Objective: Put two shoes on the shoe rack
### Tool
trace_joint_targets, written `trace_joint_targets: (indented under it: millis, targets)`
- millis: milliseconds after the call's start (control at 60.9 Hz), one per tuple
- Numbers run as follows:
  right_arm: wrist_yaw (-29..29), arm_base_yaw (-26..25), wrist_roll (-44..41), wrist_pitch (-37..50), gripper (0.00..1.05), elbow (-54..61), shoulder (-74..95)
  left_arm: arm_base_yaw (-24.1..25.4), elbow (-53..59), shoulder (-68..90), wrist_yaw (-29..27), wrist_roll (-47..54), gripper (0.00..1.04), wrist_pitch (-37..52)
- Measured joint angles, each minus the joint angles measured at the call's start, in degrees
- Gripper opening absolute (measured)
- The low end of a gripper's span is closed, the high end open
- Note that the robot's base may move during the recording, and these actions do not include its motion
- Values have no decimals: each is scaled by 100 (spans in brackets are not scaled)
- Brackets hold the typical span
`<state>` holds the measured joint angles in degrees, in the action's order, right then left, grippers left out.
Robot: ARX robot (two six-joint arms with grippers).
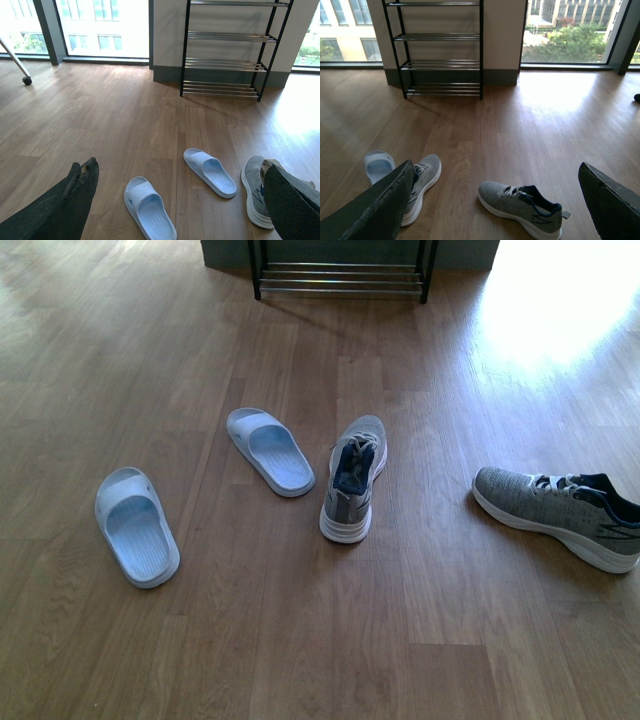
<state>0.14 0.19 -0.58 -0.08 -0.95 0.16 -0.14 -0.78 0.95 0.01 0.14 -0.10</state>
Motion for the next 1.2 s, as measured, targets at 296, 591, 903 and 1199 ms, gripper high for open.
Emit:
trace_joint_targets:
  millis: [296, 591, 903, 1199]
  targets:
    - [0, 0, 0, 0, 96, 0, 0, 0, 0, 0, 0, 0, 95, 0]
    - [0, 0, 0, 0, 96, 0, 0, 0, 0, 0, 0, 0, 95, 0]
    - [0, 0, 0, 0, 96, 0, 0, 0, 0, 0, 0, 0, 95, 0]
    - [0, 0, 0, 0, 96, 0, 0, 0, 0, 0, -2, 0, 95, 0]
